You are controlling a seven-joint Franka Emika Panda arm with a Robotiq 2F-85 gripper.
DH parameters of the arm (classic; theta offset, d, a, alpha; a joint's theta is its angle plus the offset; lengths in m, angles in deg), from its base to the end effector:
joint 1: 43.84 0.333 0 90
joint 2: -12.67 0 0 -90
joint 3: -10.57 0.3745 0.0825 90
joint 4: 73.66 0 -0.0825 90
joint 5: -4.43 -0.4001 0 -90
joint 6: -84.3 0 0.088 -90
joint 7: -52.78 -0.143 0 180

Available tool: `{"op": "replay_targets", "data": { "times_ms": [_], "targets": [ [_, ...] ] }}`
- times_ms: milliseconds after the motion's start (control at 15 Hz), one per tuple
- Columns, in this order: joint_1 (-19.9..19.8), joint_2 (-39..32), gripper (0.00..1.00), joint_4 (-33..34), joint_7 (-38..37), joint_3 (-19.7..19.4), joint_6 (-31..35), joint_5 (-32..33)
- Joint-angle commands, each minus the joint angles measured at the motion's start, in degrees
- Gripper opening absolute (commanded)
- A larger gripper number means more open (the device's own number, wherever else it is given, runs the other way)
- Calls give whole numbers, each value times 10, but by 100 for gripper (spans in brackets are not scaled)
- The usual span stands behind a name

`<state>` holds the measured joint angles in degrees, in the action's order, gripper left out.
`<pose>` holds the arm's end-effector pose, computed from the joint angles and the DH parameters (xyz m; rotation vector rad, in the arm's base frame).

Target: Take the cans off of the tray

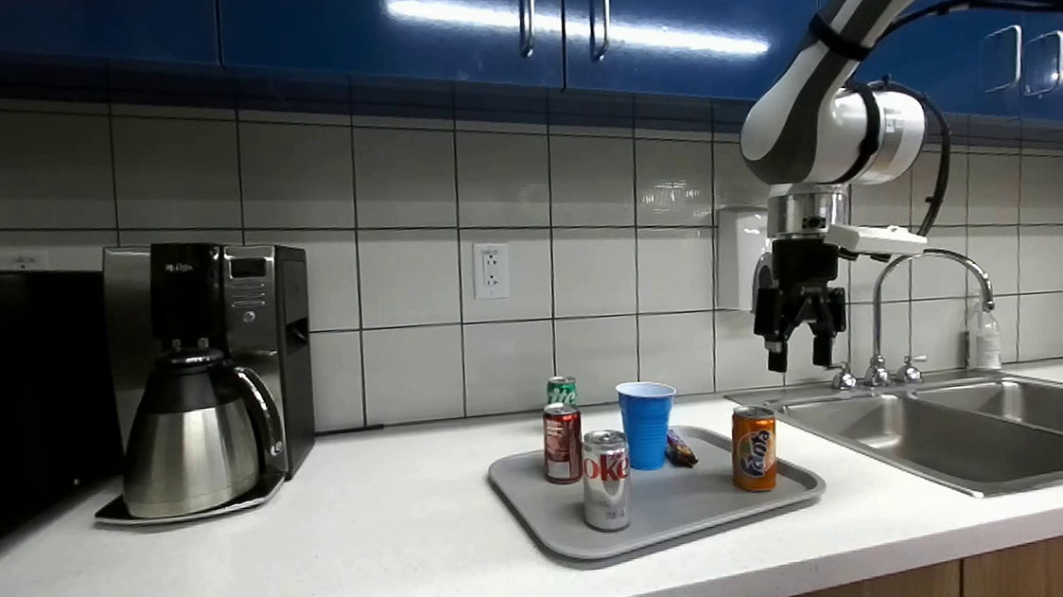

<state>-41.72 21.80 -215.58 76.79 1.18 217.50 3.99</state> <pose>0.4571 -0.0578 0.3613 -3.0801 -0.4480 -0.0206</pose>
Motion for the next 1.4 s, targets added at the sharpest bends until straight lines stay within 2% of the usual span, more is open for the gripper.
{"op": "replay_targets", "data": {
  "times_ms": [0, 667, 1333],
  "targets": [
    [-11, -46, 100, 31, -2, 19, 14, -5],
    [-20, -146, 100, 81, -25, 42, 48, 6],
    [-23, -211, 100, 121, -51, 58, 71, 14]
  ]
}}
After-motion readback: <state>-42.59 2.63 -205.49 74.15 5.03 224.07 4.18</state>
